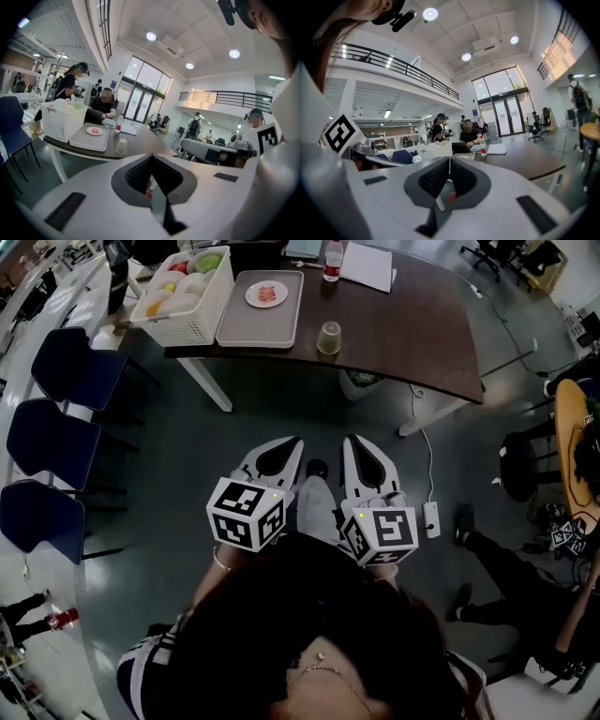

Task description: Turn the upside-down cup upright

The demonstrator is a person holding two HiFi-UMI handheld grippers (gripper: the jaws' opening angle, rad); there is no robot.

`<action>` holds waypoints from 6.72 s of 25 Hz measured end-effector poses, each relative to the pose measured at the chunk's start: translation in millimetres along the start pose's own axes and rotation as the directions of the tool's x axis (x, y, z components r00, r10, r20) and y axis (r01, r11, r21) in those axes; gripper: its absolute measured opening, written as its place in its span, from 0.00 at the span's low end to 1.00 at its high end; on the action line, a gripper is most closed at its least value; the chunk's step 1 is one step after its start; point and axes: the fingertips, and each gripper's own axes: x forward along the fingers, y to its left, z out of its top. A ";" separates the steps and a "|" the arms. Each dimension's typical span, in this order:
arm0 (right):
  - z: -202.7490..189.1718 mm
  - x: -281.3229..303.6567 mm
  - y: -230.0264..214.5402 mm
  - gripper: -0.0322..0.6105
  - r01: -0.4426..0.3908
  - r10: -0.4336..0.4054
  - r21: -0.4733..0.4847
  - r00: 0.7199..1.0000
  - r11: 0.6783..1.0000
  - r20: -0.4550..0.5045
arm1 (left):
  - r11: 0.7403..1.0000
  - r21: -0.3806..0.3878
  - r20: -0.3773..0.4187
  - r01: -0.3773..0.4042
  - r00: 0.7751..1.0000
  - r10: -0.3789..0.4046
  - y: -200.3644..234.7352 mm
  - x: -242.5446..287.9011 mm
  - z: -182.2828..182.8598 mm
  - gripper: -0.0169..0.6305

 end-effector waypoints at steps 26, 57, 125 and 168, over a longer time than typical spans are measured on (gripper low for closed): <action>56.6 217.7 -131.9 0.08 -0.127 0.126 -0.030 0.991 0.991 -0.037 | 0.995 -0.019 0.002 -0.101 0.995 0.101 91.1 201.2 114.2 0.03; -40.9 355.6 -165.8 0.41 -0.080 0.036 -0.152 0.961 0.985 -0.274 | 0.993 -0.102 -0.108 -0.054 0.993 0.043 185.1 258.7 115.5 0.03; -19.6 338.8 -175.2 0.54 -0.024 -0.015 -0.114 0.946 0.993 -0.325 | 0.997 -0.078 -0.057 0.001 0.998 -0.006 184.4 253.2 130.5 0.03; 18.1 309.3 -188.2 0.54 -0.323 0.305 0.811 0.934 0.488 0.189 | 0.988 -0.118 0.028 0.100 0.995 -0.097 169.9 248.5 144.8 0.03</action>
